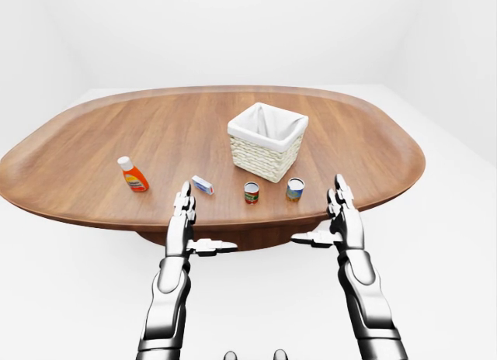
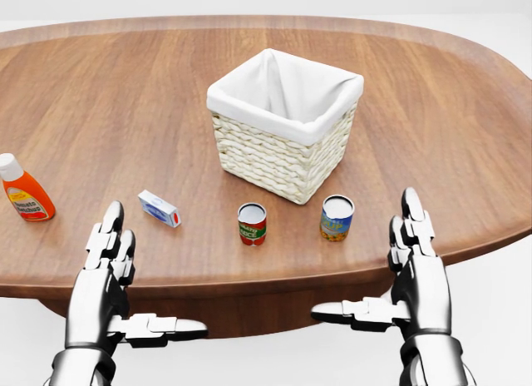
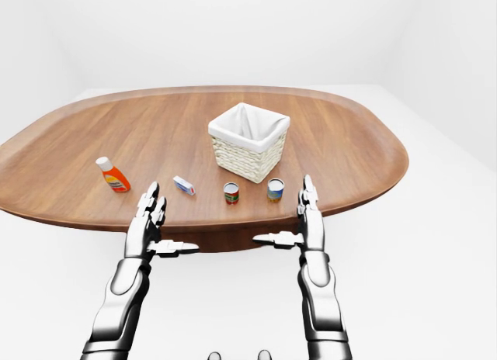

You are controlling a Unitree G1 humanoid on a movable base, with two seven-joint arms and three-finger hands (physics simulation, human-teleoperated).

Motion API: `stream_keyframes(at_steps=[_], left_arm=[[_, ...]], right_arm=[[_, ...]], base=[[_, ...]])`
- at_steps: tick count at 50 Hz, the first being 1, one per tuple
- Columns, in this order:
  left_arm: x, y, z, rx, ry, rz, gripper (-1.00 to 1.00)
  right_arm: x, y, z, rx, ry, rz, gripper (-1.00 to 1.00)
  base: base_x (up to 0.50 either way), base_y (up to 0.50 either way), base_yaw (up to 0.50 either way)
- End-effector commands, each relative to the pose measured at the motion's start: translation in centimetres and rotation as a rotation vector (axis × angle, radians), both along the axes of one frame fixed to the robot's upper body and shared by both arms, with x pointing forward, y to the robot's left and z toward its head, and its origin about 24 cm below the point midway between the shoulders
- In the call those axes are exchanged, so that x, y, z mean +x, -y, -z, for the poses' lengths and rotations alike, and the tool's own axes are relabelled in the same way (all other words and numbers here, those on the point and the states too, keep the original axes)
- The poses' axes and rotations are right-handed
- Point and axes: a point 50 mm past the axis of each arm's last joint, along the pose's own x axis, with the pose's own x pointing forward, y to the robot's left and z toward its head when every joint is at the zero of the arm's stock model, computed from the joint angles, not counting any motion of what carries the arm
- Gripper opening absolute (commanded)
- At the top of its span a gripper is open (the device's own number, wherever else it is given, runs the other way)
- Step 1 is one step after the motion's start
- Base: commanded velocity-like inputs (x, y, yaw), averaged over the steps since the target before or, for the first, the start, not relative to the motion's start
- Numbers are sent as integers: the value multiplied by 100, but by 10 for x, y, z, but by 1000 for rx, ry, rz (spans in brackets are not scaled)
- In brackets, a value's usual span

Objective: Pick up the alphabet soup and the cream cheese box, and put them in the basket.

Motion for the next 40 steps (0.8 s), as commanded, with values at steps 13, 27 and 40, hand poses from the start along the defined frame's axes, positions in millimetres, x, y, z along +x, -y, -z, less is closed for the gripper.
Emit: stream_keyframes(at_steps=[13,27,40], left_arm=[[-1,0,-1,-1,5,0,100],[0,0,-2,0,9,-3,100],[-1,0,-3,-7,17,-6,100]], right_arm=[[-5,32,-21,-1,118,270,100],[-11,43,-29,-31,154,368,100],[-16,54,-32,-63,170,484,100]], base=[[0,0,0],[0,0,0],[0,0,0]])
